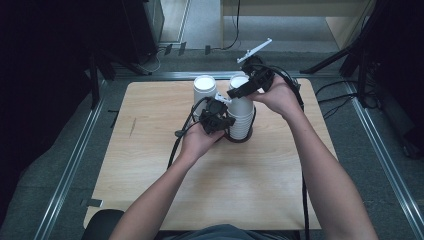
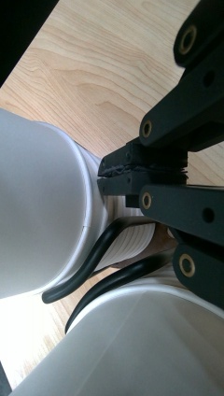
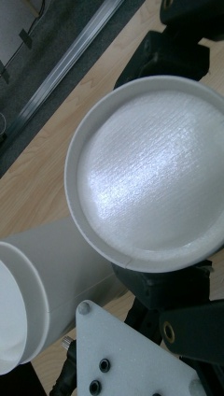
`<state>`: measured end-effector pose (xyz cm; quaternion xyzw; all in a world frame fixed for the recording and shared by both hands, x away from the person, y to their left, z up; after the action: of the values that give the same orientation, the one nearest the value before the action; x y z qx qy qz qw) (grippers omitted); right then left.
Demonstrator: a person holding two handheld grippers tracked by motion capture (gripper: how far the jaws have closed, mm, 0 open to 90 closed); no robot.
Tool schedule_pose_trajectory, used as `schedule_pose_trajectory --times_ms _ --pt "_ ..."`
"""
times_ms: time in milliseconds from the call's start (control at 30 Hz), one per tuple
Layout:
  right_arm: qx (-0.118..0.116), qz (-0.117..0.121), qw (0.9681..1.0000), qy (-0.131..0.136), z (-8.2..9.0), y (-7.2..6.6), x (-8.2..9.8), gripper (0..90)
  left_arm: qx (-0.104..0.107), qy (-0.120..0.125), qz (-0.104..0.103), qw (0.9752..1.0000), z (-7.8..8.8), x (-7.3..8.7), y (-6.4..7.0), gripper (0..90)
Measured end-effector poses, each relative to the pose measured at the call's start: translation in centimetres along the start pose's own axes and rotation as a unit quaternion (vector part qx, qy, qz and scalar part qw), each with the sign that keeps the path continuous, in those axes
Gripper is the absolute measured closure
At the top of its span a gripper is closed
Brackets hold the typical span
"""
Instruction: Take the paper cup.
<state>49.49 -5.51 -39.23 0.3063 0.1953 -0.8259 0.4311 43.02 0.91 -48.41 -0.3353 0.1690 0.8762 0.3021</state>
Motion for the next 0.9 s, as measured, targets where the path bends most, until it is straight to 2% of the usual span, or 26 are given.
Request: schedule_pose_trajectory --times_ms 100,333,433,500,733,900 --pt "0.005 0.012 0.9999 -0.008 0.1 -0.1 -0.1 24.4 -0.001 -0.001 -0.001 1.0000 0.0 0.0 0.0 89.6" --pt "0.005 0.014 0.9998 -0.012 0.1 -0.1 -0.2 24.8 -0.002 -0.001 -0.004 1.0000 0.0 0.0 -0.1 89.6" --pt "0.006 0.011 0.9999 0.003 0.7 -0.2 -0.7 25.2 -0.004 -0.002 -0.004 1.0000 0.0 -0.1 -0.1 89.5" --pt "0.004 0.008 0.9999 0.013 1.8 -0.4 -1.6 25.2 -0.003 -0.002 -0.004 1.0000 0.0 -0.1 -0.1 89.2" --pt "0.012 0.011 0.9998 0.010 3.5 -0.3 -2.7 25.1 0.003 -0.003 0.000 1.0000 0.0 0.0 -0.1 87.8" --pt "0.009 0.011 0.9998 0.013 5.8 -0.6 -4.2 25.1 0.006 -0.003 -0.002 1.0000 0.0 0.0 -0.2 86.6"
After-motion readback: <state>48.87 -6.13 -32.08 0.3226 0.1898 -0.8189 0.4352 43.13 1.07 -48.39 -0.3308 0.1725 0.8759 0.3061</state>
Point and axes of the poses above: each handheld gripper's, and its own axes: z roughly backward along the jaws, x roughly out of its underside, y roughly to its right, the point moved 8 cm from there along -z, roughly forward along the jaws, and after that the axes turned 3 degrees about -x, right-handed, at the moved point
